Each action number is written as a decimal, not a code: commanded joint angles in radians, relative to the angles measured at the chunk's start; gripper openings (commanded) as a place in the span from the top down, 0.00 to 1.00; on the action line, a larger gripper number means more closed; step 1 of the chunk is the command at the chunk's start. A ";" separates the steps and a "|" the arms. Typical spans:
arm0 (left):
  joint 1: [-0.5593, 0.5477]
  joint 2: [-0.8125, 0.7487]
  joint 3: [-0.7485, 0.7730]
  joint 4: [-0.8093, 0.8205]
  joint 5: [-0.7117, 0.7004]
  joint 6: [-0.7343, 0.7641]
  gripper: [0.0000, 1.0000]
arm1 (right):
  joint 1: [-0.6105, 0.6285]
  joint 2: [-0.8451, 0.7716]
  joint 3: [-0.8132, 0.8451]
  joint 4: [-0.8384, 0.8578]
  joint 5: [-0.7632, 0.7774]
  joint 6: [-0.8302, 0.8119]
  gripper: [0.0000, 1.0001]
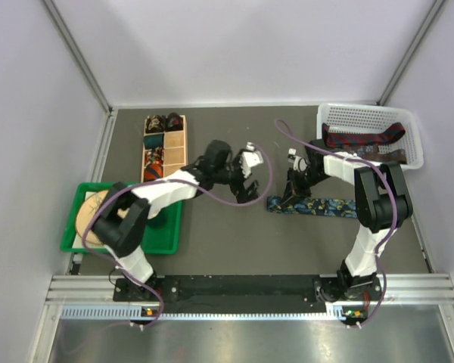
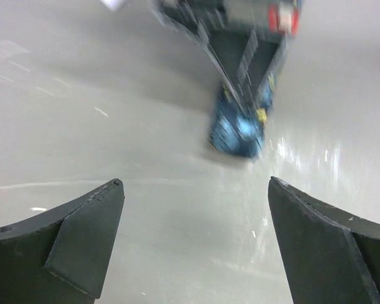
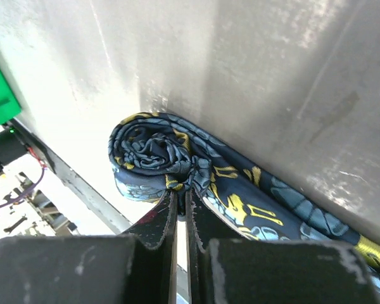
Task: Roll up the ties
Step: Roll the tie at the center of the board.
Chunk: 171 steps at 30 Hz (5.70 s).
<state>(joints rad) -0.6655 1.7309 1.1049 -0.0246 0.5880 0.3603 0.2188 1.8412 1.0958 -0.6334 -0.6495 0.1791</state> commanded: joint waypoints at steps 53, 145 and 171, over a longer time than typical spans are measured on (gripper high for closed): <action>-0.143 0.320 0.089 0.123 0.056 0.135 0.67 | 0.063 0.056 -0.002 0.060 0.061 -0.096 1.00; -0.051 0.214 -0.047 0.408 0.223 -0.020 0.18 | 0.068 -0.045 -0.033 0.038 0.301 -0.027 1.00; -0.134 0.378 0.151 0.145 0.092 0.057 0.61 | 0.088 -0.025 -0.028 0.072 0.169 -0.015 1.00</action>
<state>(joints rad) -0.7849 2.1036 1.1816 0.3370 0.7746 0.2810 0.2852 1.7878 1.0489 -0.6144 -0.4664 0.1829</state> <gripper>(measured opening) 0.470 0.003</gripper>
